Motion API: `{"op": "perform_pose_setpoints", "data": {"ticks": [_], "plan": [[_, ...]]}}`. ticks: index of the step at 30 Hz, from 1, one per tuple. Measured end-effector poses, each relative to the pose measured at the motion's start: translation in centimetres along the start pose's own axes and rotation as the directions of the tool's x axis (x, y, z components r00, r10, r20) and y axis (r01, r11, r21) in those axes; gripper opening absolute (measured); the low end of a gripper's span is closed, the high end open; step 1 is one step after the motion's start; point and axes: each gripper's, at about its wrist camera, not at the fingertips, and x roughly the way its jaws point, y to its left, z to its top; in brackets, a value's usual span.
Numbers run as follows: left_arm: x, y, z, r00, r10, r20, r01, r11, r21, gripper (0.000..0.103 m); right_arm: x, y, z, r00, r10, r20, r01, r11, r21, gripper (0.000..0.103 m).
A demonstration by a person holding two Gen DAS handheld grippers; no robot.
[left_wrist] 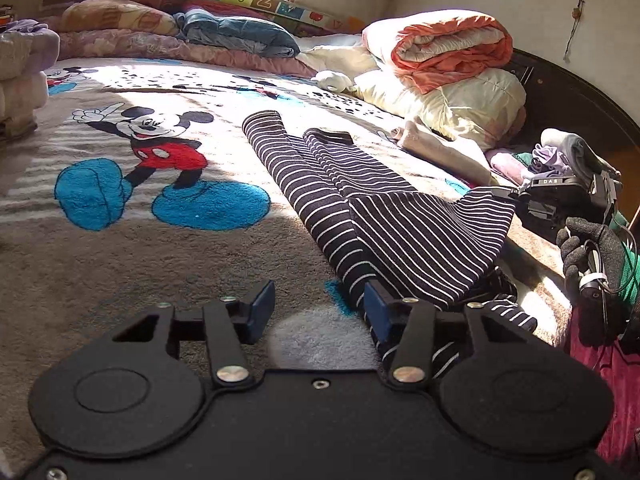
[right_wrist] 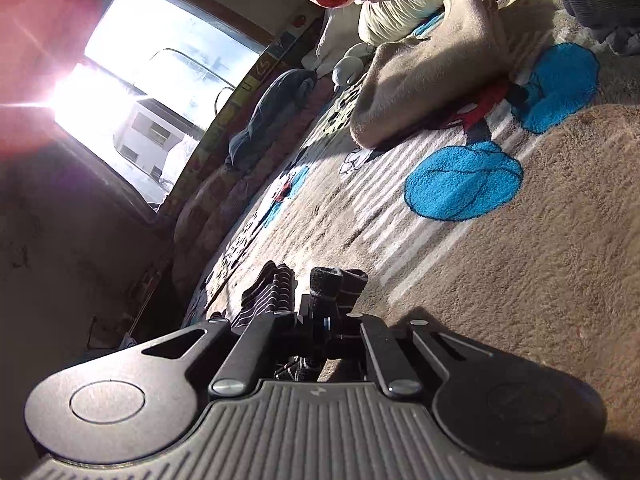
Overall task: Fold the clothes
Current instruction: 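Lift the held trouser end with the right tool and fold it over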
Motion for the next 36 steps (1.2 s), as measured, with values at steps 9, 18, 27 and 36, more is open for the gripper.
{"op": "perform_pose_setpoints", "data": {"ticks": [9, 18, 27, 36], "plan": [[2.2, -4.4, -0.9, 0.993, -0.083, -0.084, 0.097, 0.978, 0.182, 0.043, 4.4, 6.2, 4.4, 0.998, 0.03, -0.058, -0.04, 0.983, -0.178, 0.007], [0.2, -2.2, 0.3, 0.997, -0.073, -0.039, 0.078, 0.984, 0.16, 0.059, 4.5, 6.7, 2.8, 0.992, 0.065, -0.108, -0.087, 0.973, -0.215, 0.007], [2.0, 4.1, 3.9, 0.995, 0.015, 0.097, 0.014, 0.958, -0.286, 0.059, 2.0, 1.6, -0.8, 0.986, 0.144, -0.082, -0.148, 0.988, -0.049, 0.007], [8.6, 2.4, 5.9, 0.999, 0.037, 0.009, -0.031, 0.92, -0.39, 0.059, 0.3, -1.7, -3.0, 0.953, 0.303, -0.025, -0.3, 0.95, 0.09, 0.008]]}}
